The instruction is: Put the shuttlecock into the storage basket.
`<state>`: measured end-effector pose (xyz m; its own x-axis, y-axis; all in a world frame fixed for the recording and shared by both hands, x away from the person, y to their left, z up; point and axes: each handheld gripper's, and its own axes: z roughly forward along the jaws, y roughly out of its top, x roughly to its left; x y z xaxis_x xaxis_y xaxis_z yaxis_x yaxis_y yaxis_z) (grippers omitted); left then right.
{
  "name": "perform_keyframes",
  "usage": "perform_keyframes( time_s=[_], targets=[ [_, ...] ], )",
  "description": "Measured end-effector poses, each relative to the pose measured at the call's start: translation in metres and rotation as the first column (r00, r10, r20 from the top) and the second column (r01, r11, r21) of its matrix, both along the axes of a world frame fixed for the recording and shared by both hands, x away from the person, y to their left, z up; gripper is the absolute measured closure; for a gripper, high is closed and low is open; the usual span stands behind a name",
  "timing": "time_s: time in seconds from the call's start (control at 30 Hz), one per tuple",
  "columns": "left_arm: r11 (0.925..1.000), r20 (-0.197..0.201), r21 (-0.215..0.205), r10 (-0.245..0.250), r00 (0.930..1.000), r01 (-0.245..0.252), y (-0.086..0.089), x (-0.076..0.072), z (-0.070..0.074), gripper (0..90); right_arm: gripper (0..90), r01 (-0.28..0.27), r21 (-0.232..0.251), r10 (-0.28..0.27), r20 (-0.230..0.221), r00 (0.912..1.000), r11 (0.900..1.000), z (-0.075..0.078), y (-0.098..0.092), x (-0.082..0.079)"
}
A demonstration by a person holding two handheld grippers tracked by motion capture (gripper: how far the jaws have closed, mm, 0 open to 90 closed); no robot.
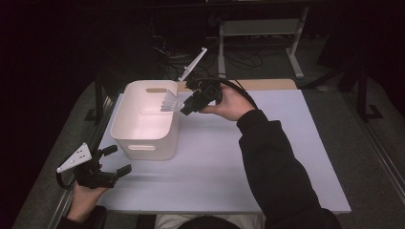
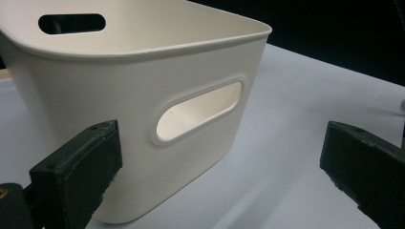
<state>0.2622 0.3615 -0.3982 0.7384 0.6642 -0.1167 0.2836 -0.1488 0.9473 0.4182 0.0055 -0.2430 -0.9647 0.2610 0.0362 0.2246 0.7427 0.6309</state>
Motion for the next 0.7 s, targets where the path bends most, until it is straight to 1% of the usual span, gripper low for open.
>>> perform_keyframes(
  time_s=[0.1, 0.13, 0.27, 0.5, 0.7],
  targets=[
    [1.0000, 0.000, -0.003, -0.001, 1.0000, 0.001, 0.000, 0.000, 0.000, 0.3, 64.0, -0.008, -0.002, 0.008, 0.002, 1.0000, 1.000, 0.000, 0.006, 0.000],
    [1.0000, 0.001, -0.003, -0.001, 1.0000, 0.001, 0.000, 0.000, 0.000, 0.3, 64.0, -0.019, -0.001, 0.019, 0.003, 0.9998, 1.000, 0.000, 0.010, 0.000],
    [1.0000, 0.001, -0.007, -0.001, 1.0000, 0.001, 0.000, 0.000, 0.000, 0.3, 64.0, -0.031, 0.000, 0.031, 0.006, 0.9995, 1.000, 0.001, 0.015, 0.001],
    [1.0000, 0.000, -0.009, -0.003, 1.0000, 0.003, 0.000, 0.000, 0.000, 0.3, 64.0, -0.045, 0.004, 0.045, -0.001, 0.9990, 0.999, -0.001, 0.027, 0.003],
    [0.9999, -0.001, -0.011, -0.003, 1.0000, 0.003, 0.000, 0.000, 0.000, 0.4, 64.0, -0.061, -0.005, 0.061, -0.010, 0.9981, 0.998, -0.004, 0.038, 0.003]
  ],
)
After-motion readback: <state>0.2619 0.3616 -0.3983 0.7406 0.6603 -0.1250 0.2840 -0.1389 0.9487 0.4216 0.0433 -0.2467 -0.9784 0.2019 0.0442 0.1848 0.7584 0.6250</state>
